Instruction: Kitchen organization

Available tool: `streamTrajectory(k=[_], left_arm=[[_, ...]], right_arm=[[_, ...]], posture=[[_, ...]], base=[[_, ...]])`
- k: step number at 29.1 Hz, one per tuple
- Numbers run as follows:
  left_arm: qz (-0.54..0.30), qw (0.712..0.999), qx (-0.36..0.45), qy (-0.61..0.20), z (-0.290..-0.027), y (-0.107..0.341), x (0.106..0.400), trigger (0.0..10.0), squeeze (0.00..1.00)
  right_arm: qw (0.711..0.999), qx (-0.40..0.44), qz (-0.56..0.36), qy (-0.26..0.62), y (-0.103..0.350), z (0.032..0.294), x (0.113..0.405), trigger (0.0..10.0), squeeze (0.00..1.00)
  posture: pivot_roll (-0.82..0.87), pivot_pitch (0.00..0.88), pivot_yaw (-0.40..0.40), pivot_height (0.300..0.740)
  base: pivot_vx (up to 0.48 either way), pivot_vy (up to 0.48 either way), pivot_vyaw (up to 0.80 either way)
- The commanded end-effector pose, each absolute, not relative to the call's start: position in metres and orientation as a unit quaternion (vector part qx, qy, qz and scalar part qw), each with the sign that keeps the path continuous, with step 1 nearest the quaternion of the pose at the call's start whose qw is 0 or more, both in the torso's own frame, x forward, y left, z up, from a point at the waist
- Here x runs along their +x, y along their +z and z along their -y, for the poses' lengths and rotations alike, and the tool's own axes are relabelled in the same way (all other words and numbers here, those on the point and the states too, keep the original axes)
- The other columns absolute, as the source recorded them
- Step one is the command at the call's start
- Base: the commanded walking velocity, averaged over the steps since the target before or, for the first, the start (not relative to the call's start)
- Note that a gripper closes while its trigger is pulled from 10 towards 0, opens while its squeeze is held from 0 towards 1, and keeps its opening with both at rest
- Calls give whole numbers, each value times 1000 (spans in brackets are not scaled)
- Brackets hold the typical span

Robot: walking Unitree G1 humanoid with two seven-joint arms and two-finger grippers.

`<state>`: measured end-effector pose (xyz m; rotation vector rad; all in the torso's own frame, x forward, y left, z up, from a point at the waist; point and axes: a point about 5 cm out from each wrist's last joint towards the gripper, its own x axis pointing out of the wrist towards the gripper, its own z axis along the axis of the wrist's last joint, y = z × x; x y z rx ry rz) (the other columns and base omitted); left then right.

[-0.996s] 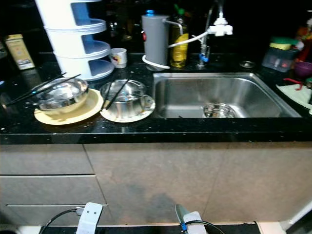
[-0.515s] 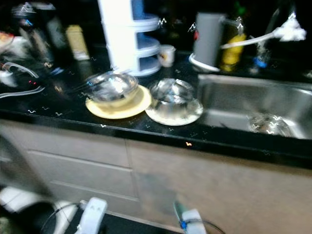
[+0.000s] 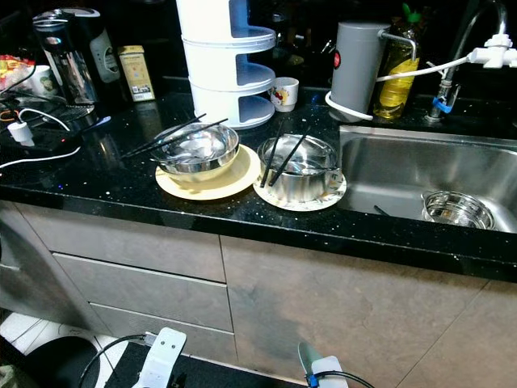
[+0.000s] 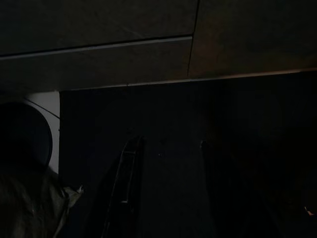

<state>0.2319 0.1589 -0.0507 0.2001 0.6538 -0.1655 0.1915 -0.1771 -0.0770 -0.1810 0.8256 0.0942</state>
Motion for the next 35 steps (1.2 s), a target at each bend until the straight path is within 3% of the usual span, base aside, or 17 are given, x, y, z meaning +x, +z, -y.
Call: streamTrajectory(k=[1,10,35], left_arm=[[-336,932,100,-91,-158,-55,227,10000,0],[-346,928,90,-102,-153,-59,221,10000,0],[-341,933,77,-89,-154,-57,225,10000,0]], right_arm=[[907,-85,-410,32,-79,178,188,10000,0],[905,-86,-415,33,-80,180,186,10000,0],[903,-89,-419,36,-81,180,186,10000,0]], posture=[[-56,98,-29,740],[-63,107,-30,740],[-67,109,-35,740]], base=[[0,0,0],[0,-65,0],[0,-277,0]])
